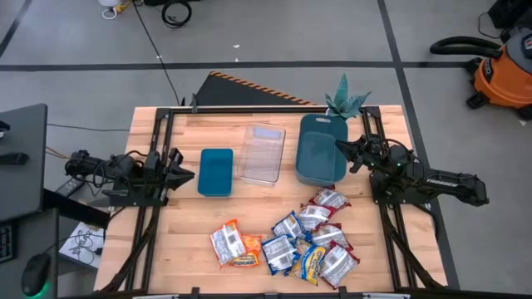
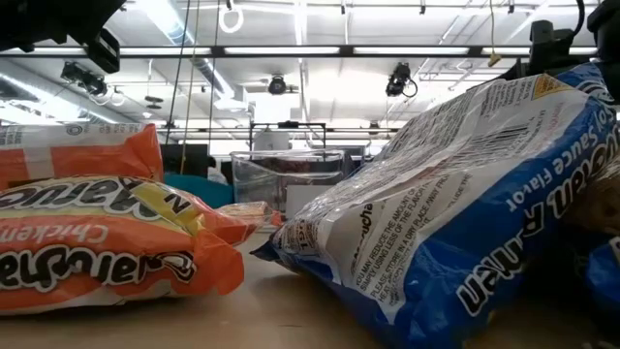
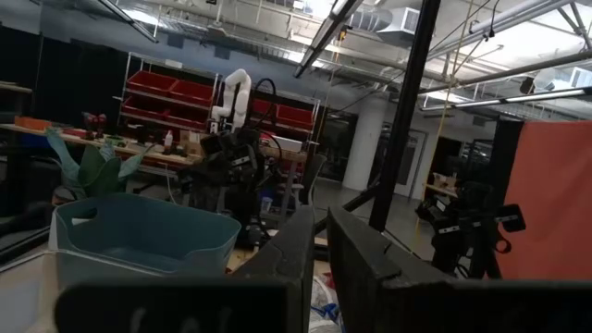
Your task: Sort Maruchan noodles
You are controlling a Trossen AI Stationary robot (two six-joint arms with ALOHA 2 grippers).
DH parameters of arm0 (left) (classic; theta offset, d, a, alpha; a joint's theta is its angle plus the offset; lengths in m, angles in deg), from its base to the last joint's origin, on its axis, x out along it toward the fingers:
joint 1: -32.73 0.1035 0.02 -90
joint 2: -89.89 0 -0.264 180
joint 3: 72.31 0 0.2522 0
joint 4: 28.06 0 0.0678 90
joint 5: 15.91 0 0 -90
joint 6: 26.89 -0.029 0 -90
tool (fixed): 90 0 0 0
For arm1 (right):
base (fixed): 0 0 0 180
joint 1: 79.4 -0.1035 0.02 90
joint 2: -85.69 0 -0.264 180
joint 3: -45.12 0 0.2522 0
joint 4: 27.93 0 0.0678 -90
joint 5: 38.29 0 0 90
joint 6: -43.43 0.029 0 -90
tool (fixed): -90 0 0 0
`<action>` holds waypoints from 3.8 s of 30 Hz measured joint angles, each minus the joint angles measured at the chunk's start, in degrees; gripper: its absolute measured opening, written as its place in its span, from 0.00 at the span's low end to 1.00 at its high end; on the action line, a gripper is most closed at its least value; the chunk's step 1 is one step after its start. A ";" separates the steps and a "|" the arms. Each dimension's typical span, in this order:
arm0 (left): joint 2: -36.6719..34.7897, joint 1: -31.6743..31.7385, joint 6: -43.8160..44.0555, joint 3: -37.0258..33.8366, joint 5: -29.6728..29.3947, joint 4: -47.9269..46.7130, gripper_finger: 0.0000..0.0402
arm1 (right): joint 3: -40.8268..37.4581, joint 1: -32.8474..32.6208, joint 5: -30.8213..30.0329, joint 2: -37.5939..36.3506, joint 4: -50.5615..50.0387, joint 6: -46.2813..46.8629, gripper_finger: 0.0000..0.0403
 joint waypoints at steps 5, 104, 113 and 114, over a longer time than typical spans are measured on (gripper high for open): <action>-0.02 0.02 0.01 -0.02 -0.01 0.00 0.10 | 0.01 0.01 0.00 0.01 0.00 0.00 0.12; 74.63 -25.05 28.64 17.10 0.56 -16.40 0.39 | -0.01 0.01 0.00 -0.01 -0.01 0.00 0.12; 76.21 -25.12 30.04 17.10 0.54 -12.88 0.38 | -0.01 0.01 0.00 0.01 -0.01 0.00 0.12; 76.60 -25.12 30.04 17.10 0.54 -12.22 0.38 | 0.00 -0.01 0.00 -0.01 0.02 0.00 0.12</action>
